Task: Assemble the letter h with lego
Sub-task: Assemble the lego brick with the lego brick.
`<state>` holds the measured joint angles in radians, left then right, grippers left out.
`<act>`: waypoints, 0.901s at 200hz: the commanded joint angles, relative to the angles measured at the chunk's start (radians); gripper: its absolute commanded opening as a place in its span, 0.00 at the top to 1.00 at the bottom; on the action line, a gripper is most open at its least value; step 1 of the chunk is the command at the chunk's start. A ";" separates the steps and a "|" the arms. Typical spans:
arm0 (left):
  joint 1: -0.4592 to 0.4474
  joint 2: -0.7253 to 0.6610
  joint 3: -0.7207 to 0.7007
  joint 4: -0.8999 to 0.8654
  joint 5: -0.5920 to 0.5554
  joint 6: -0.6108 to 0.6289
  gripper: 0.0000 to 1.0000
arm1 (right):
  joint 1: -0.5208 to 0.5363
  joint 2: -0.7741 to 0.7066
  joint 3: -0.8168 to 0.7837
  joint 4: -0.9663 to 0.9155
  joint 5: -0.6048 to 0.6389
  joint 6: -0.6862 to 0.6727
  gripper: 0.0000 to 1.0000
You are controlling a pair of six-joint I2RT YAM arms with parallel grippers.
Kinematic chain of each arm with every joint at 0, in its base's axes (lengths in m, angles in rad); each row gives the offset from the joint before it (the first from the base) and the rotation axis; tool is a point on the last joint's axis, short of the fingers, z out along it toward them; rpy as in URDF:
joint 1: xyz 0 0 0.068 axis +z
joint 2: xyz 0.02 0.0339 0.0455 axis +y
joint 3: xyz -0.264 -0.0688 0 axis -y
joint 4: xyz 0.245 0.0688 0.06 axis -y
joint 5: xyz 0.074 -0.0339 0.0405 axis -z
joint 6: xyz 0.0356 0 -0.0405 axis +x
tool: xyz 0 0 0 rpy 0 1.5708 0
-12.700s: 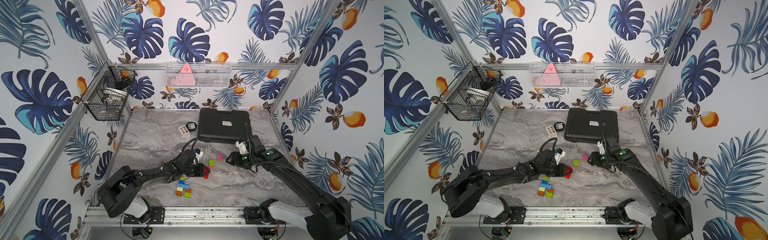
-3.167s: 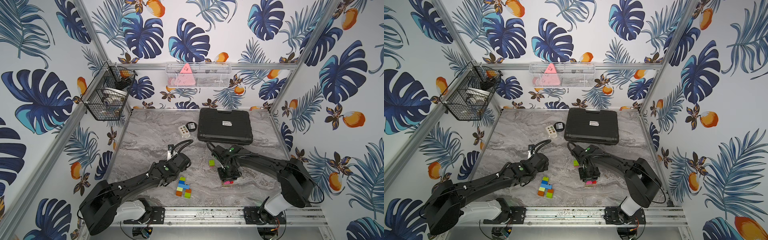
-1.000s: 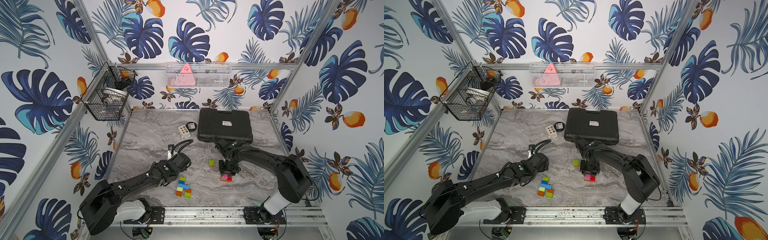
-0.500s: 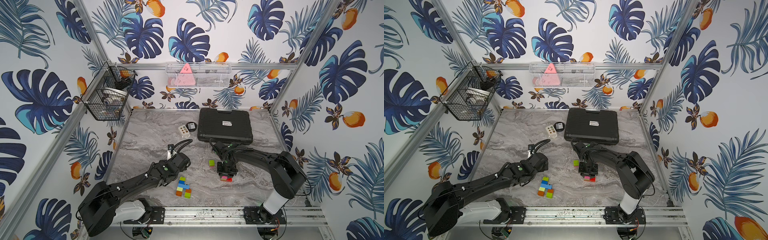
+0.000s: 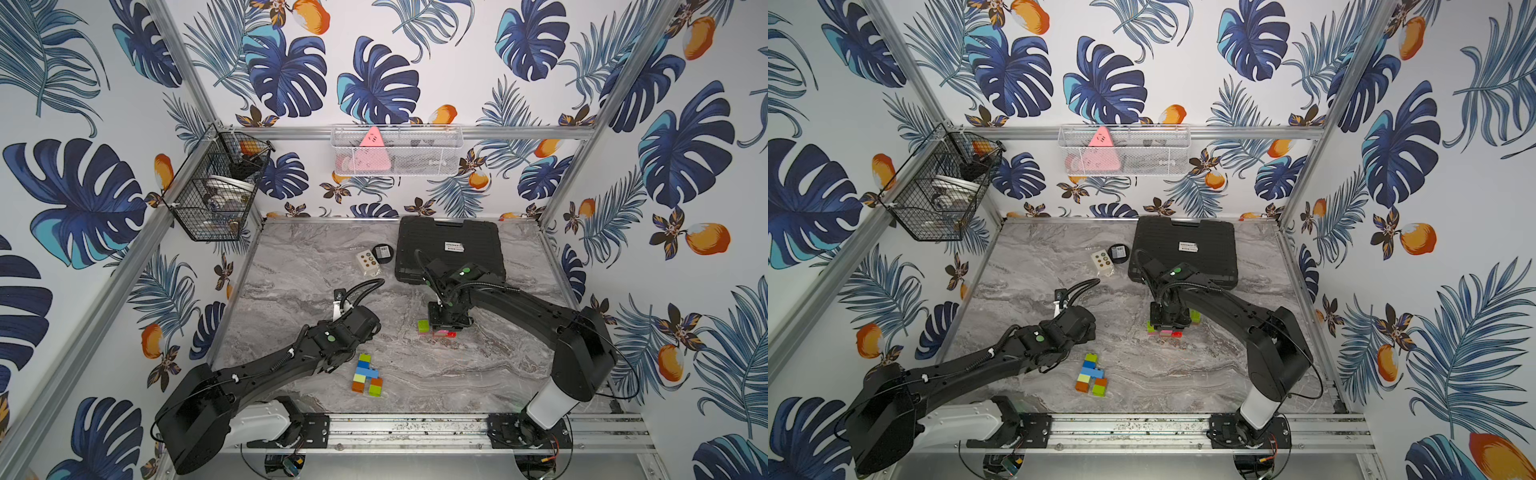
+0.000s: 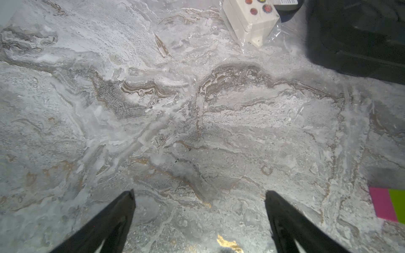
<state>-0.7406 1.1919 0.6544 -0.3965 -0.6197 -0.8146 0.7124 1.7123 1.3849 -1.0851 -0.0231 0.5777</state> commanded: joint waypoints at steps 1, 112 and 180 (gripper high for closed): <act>0.002 -0.021 -0.017 -0.003 -0.047 -0.033 0.02 | 0.003 0.061 0.085 -0.101 0.019 -0.160 0.77; 0.164 0.032 -0.075 0.088 0.165 -0.058 0.02 | 0.003 0.318 0.327 -0.169 -0.011 -0.223 0.76; 0.163 0.023 -0.065 0.067 0.160 -0.055 0.02 | -0.004 0.396 0.343 -0.172 -0.049 -0.196 0.76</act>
<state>-0.5789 1.2190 0.5816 -0.3298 -0.4564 -0.8619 0.7097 2.0773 1.7409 -1.2491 -0.0616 0.3595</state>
